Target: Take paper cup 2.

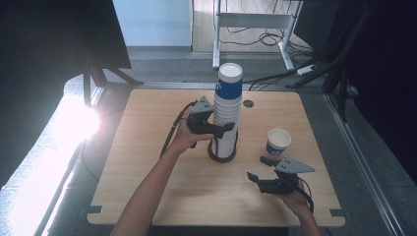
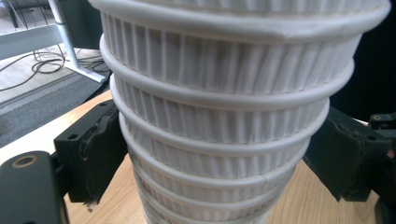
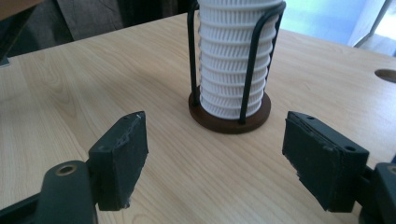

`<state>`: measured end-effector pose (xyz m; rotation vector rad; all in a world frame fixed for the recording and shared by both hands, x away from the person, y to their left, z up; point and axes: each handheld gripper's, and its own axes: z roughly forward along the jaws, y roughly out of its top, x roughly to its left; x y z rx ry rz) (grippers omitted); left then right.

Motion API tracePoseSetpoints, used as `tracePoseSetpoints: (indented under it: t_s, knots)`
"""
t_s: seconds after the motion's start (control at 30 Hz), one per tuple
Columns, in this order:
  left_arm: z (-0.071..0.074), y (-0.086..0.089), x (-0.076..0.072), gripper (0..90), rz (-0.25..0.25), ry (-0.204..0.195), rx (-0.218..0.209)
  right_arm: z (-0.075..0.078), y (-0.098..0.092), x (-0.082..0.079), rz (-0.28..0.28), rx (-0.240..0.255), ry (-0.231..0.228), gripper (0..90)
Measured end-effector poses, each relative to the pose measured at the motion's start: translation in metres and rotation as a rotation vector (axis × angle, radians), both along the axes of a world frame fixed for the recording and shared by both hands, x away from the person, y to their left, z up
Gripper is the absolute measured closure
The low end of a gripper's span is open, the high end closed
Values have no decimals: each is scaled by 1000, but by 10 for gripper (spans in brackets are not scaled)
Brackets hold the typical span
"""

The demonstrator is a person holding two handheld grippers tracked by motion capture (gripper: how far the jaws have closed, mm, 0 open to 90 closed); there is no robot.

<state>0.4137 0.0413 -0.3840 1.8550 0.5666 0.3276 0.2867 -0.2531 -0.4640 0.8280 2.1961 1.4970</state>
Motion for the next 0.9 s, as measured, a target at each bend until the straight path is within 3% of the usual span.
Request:
tracePoseSetpoints:
  t_s: [0.3,0.63,0.9]
  knots:
    - [0,0,0,125,-4,-4,6,19,0,13,37,56,-17,236]
    - [1,0,-1,126,-9,-9,11,65,2,32,74,53,-56,238]
    - [1,0,-1,126,-8,-6,12,94,5,55,116,92,-42,238]
